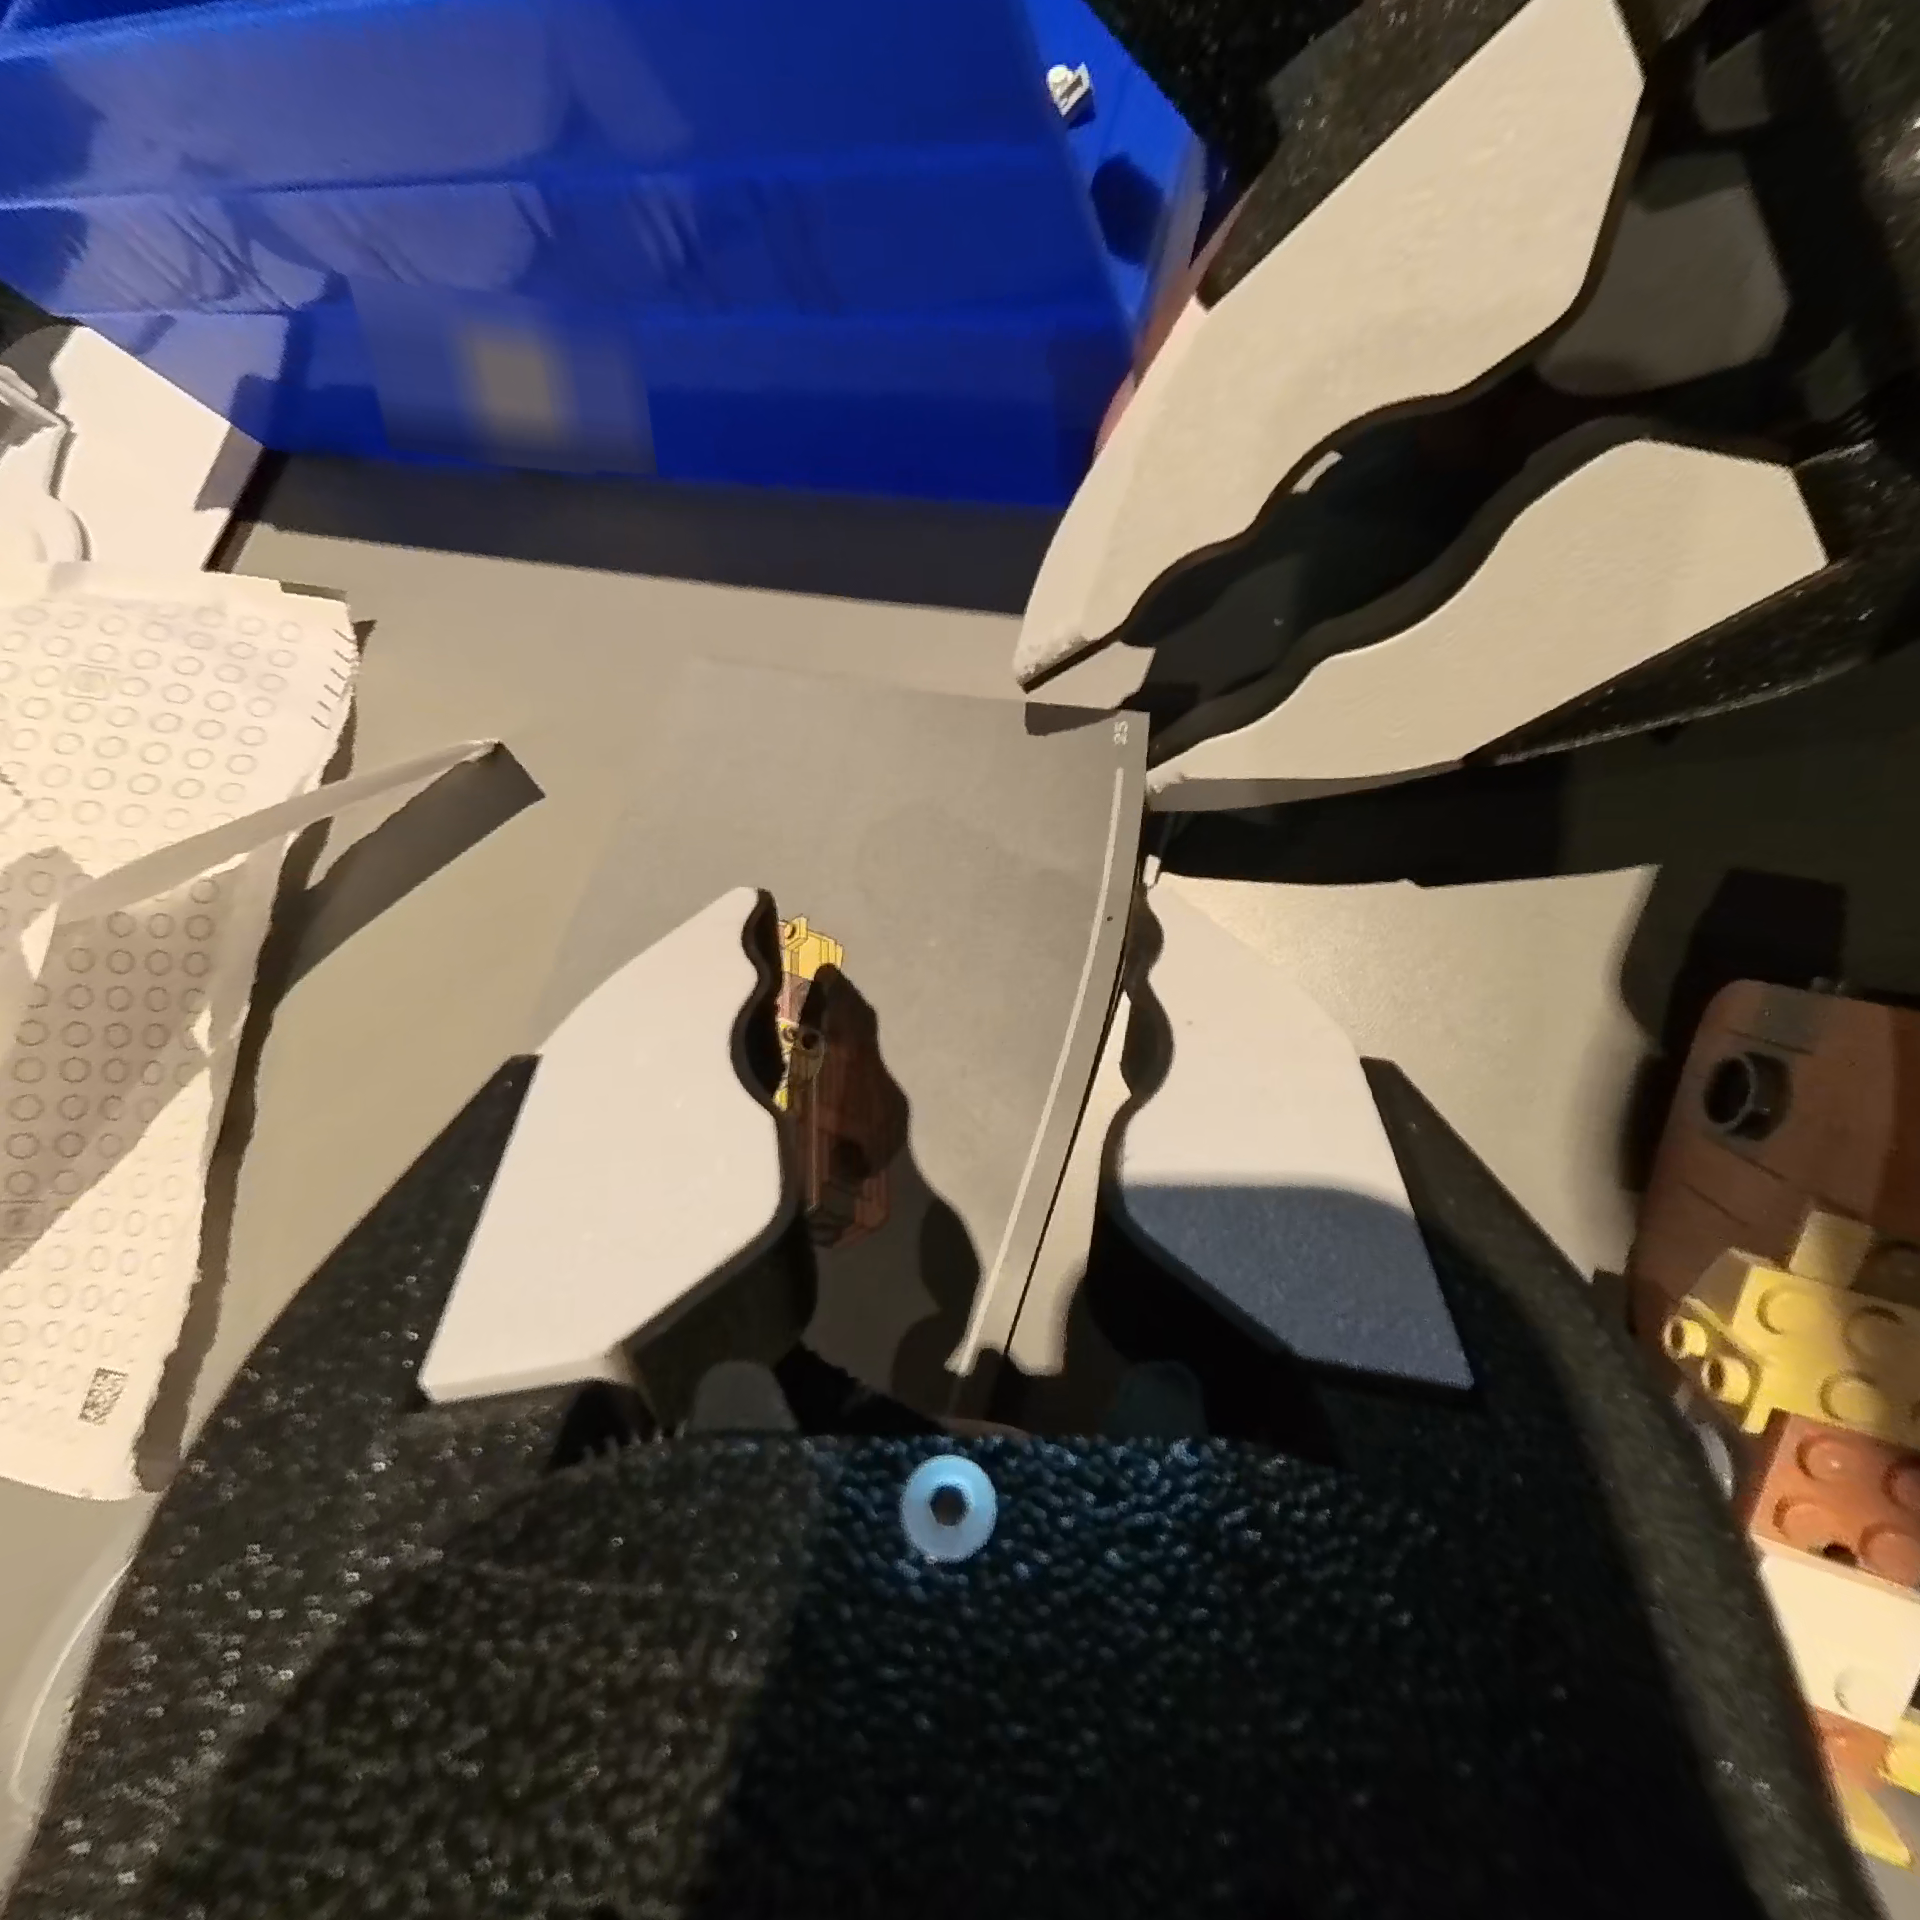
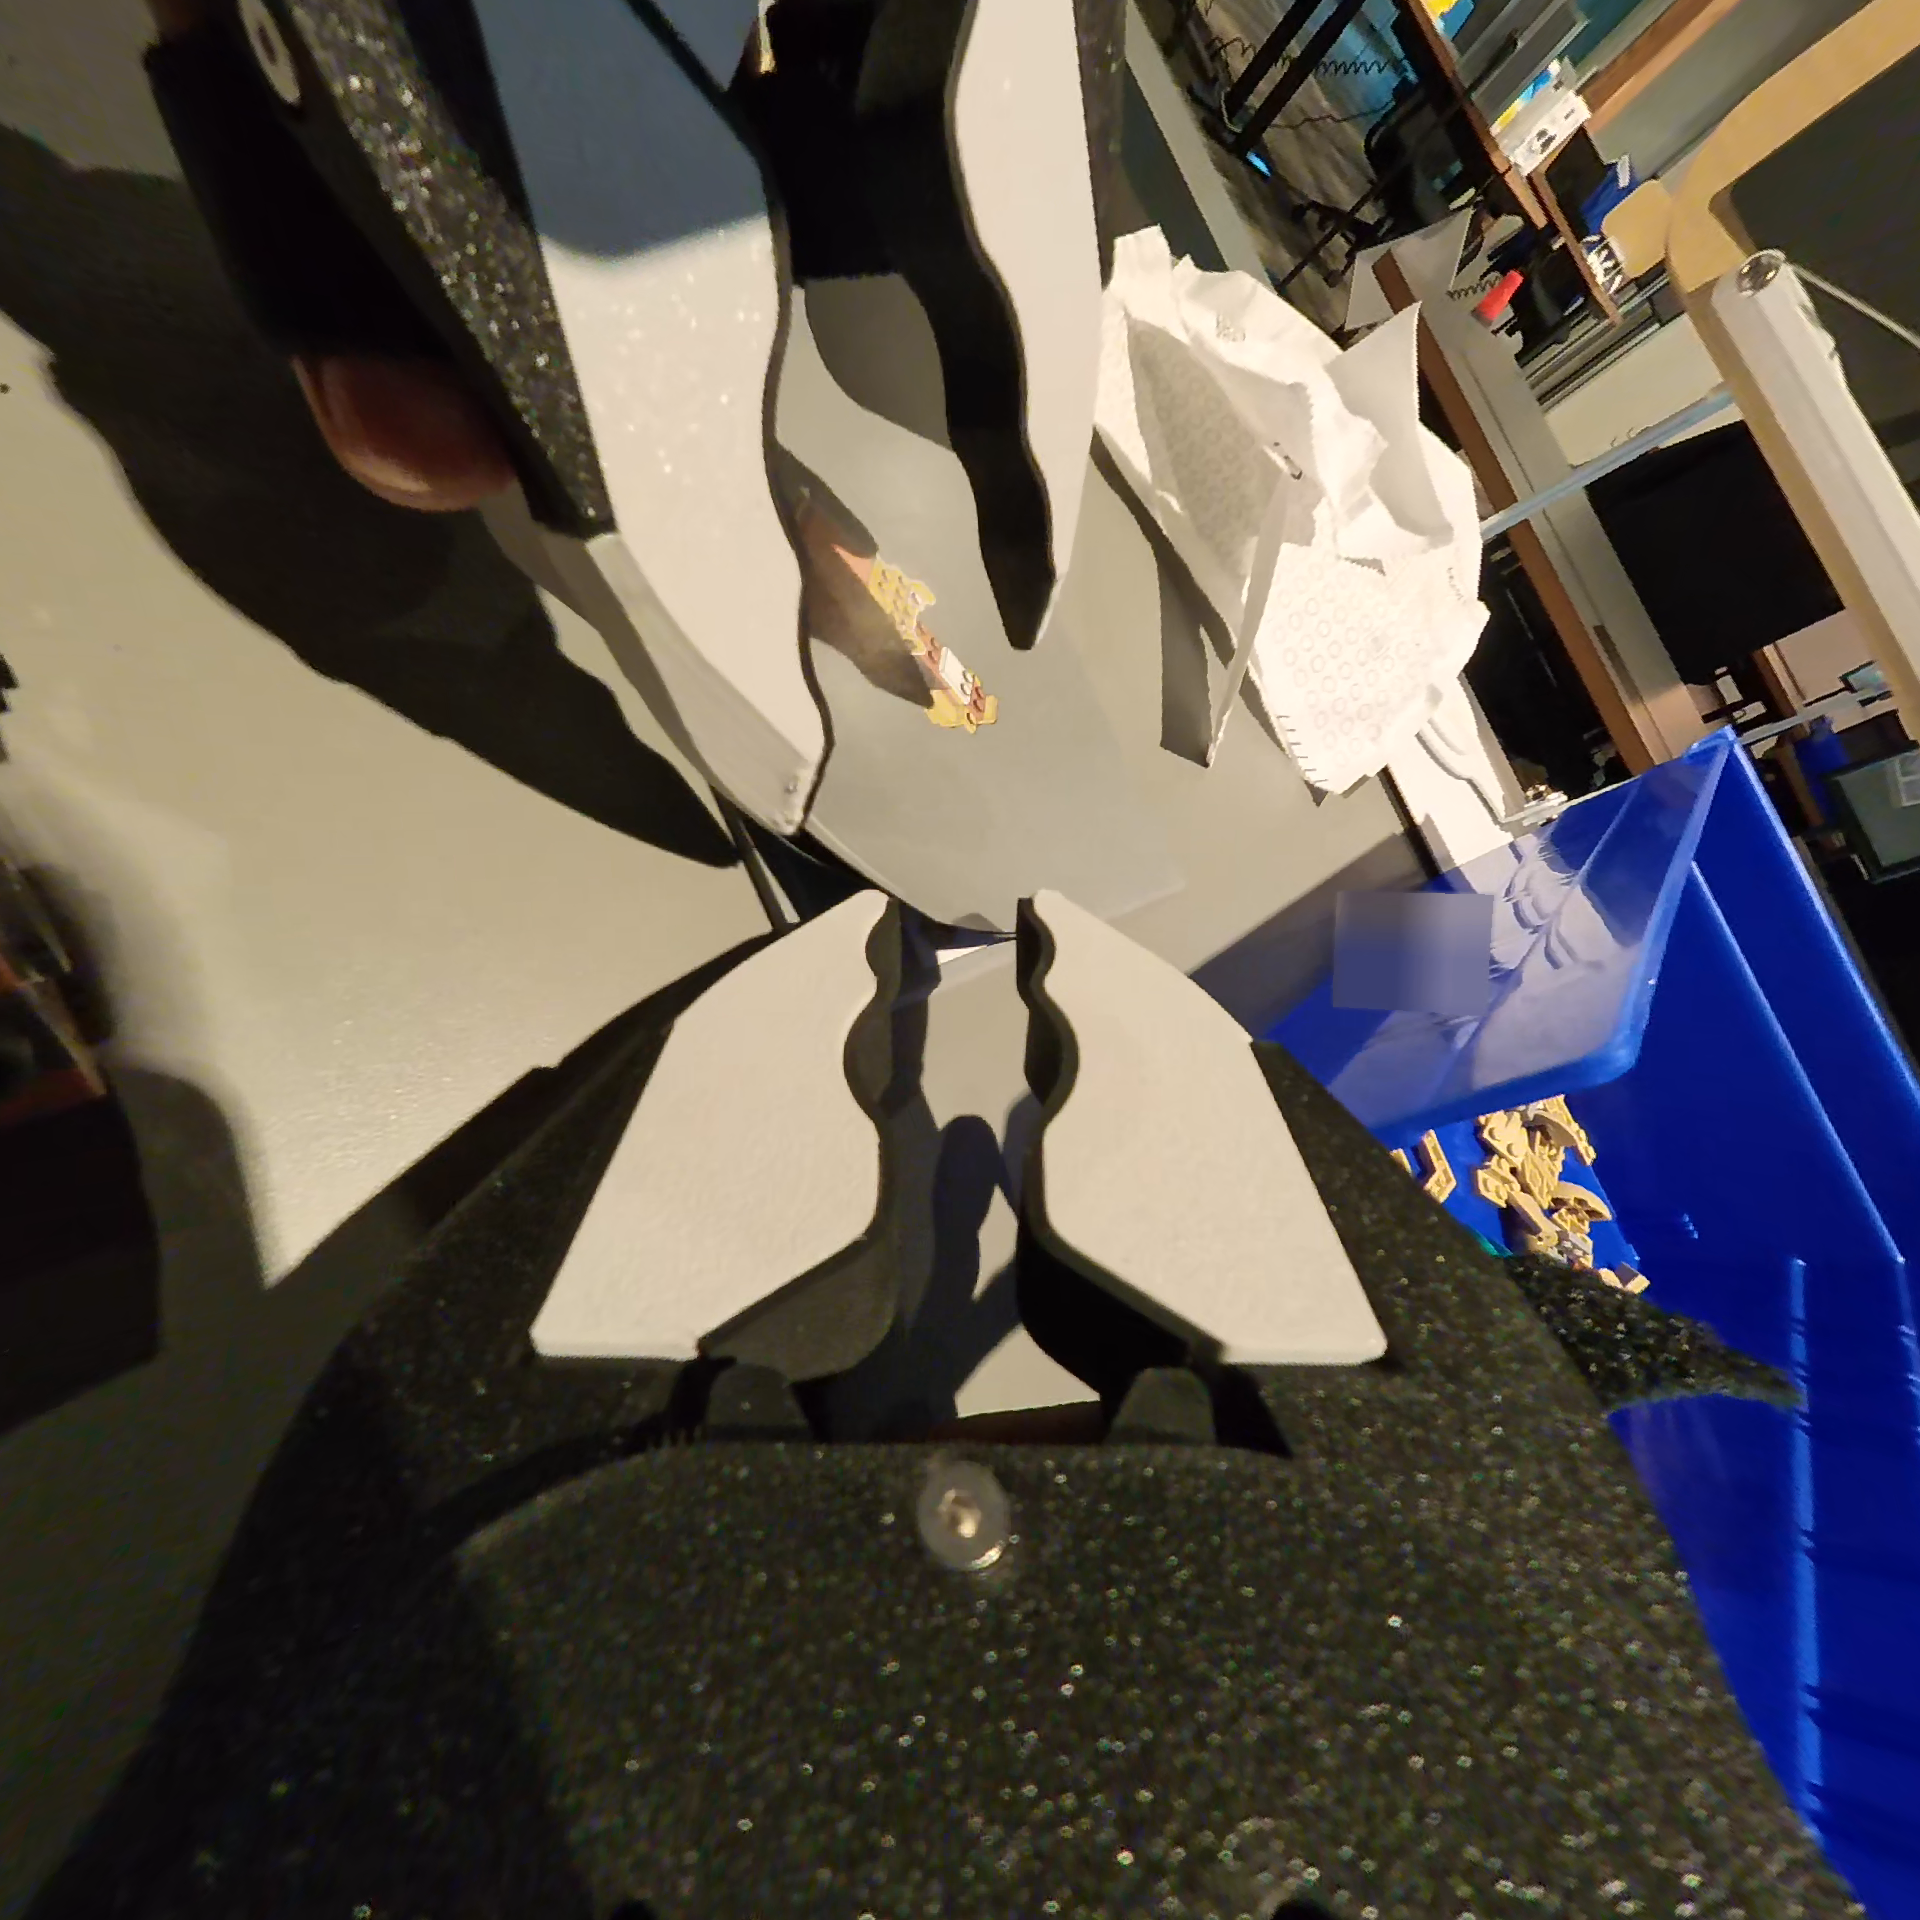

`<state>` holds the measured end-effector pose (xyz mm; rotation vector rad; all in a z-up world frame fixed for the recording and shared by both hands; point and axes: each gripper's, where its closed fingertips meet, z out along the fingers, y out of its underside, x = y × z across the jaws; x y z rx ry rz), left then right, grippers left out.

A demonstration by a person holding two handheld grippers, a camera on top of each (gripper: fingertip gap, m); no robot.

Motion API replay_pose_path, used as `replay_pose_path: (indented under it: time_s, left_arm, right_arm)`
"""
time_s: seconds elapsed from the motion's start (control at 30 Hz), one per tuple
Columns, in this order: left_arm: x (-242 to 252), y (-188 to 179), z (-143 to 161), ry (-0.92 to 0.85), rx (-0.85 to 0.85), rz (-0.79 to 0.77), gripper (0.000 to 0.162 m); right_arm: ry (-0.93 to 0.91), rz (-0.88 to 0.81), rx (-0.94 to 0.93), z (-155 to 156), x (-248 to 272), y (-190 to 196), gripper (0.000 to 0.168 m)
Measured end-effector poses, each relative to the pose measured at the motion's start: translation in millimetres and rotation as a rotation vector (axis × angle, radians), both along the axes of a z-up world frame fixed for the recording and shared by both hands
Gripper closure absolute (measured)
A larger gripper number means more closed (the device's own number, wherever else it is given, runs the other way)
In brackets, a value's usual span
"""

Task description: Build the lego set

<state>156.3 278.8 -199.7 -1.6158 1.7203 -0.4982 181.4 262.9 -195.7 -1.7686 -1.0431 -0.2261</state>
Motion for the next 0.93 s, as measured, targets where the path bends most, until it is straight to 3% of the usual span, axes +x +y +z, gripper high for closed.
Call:
replay_pose_path:
  time_s: [0.6,0.73,0.93]
  left_arm:
    - [-3,7,6,-0.018,0.008,0.04,0.1]
    - [-4,9,6,-0.024,-0.003,0.058,0.1]
    - [-5,10,8,-0.025,0.001,0.064,0.101]
  right_arm:
    - [0.074,-0.026,-0.03,8,5,-7,0.136]
    - [0.111,-0.069,-0.017,17,5,-6,0.138]
    - [0.062,-0.151,-0.043,7,0,1,0.144]
